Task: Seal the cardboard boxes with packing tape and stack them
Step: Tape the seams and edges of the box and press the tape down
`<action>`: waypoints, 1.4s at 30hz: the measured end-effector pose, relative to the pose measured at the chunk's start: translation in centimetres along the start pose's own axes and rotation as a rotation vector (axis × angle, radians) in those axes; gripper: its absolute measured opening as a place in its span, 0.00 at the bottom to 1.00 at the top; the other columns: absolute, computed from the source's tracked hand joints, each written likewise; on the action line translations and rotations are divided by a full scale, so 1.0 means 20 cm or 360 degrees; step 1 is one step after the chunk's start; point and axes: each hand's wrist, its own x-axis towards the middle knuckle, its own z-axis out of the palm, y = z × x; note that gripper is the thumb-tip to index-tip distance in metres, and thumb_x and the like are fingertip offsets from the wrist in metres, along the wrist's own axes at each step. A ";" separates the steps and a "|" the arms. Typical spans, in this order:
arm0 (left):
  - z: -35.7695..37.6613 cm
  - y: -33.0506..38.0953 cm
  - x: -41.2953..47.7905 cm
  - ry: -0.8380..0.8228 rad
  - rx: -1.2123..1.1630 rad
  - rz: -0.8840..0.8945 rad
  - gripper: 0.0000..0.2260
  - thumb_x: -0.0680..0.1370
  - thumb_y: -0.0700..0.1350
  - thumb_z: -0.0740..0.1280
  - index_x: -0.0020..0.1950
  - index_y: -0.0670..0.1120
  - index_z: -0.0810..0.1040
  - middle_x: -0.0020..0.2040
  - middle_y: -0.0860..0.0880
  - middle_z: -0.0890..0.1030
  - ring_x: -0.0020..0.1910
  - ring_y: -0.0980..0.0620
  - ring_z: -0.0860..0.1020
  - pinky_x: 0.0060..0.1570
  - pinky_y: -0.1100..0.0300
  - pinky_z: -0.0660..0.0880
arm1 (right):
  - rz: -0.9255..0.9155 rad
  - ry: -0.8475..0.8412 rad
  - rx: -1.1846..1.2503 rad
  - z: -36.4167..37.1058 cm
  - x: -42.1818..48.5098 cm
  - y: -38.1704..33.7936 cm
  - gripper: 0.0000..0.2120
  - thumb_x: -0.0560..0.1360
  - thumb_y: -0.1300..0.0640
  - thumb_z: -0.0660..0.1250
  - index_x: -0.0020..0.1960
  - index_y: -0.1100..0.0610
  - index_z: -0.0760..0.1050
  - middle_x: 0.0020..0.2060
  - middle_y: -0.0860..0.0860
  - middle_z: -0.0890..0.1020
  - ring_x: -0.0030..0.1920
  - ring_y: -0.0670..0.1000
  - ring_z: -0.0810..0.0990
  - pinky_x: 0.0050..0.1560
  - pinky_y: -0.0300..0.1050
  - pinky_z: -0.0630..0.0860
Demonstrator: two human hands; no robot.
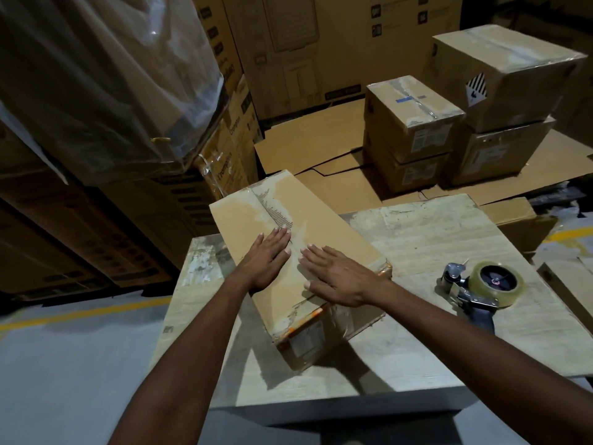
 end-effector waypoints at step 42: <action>-0.06 -0.28 0.41 0.0044 0.0132 -0.0285 0.31 0.85 0.64 0.42 0.84 0.50 0.44 0.84 0.53 0.42 0.82 0.53 0.36 0.78 0.40 0.35 | 0.1102 0.0146 -0.0120 0.09 0.75 0.21 0.40 0.83 0.33 0.41 0.83 0.58 0.36 0.81 0.64 0.36 0.80 0.61 0.30 0.80 0.60 0.34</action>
